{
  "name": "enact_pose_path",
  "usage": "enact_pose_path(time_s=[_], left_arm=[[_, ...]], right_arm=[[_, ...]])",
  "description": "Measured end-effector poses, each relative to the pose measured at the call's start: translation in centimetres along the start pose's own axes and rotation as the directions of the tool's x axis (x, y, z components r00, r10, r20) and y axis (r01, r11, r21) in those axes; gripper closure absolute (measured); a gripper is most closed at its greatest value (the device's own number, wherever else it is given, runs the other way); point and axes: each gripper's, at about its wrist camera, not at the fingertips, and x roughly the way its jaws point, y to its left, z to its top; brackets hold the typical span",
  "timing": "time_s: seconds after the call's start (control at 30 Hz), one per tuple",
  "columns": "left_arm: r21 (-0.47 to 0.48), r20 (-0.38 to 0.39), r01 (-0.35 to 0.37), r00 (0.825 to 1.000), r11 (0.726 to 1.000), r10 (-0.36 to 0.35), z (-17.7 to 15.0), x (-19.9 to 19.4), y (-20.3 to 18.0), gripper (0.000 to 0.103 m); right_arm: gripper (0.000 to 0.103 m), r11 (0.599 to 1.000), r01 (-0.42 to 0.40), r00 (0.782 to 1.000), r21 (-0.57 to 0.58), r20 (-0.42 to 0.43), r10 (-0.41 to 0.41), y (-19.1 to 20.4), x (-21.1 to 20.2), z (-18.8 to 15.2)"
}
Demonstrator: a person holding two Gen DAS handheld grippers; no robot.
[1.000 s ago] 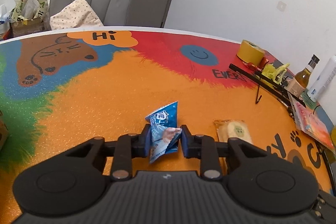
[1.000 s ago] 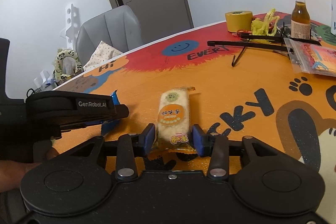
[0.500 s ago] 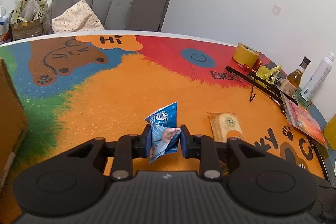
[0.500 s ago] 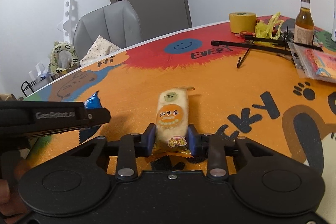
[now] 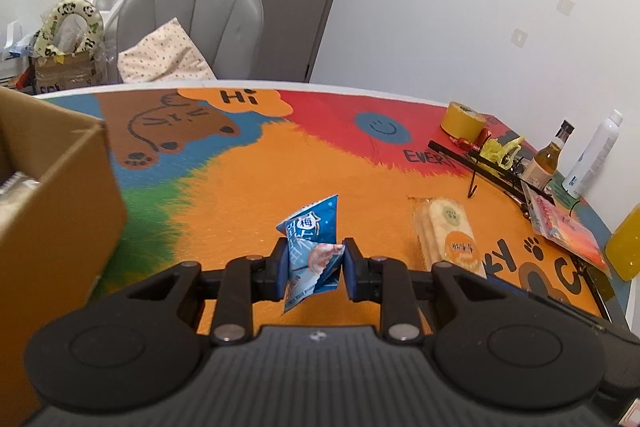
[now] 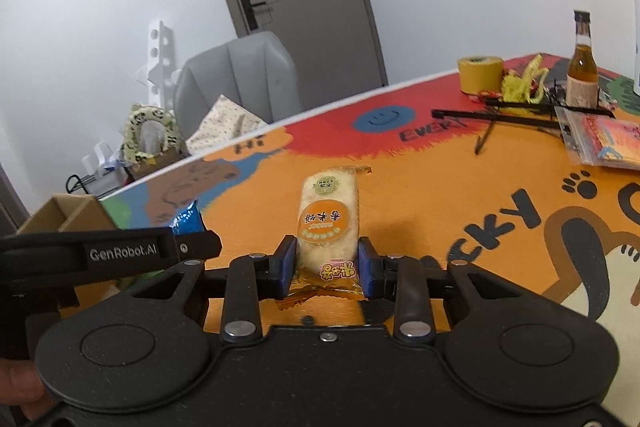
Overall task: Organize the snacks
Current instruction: 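Carry both snacks over the cardboard box and lower them in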
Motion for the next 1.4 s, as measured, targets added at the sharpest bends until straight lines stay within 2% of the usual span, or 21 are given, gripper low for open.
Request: enact_pose_path(time_s=[0.73,1.1,1.4], left_arm=[[-0.022,0.138,0.018,0.990,1.000,-0.015,0.4,-10.0,4.8,0.081],[-0.037,0.185,-0.018,0.982,0.999,0.025,1.5,-14.0,7.9,0.081],[-0.043,0.184,-0.053,0.981,0.998,0.060,1.6,-16.2,11.6,0.081]], right_arm=[[0.073,0.988,-0.120,0.989,-0.098,0.072,0.128,8.1,-4.0,0.6],[0.073,0.976,-0.172,0.978,-0.130,0.093,0.185,11.5,-5.2,1.4],[0.073,0.965,-0.201,0.972,-0.168,0.090,0.218,14.5,-5.6,1.2]])
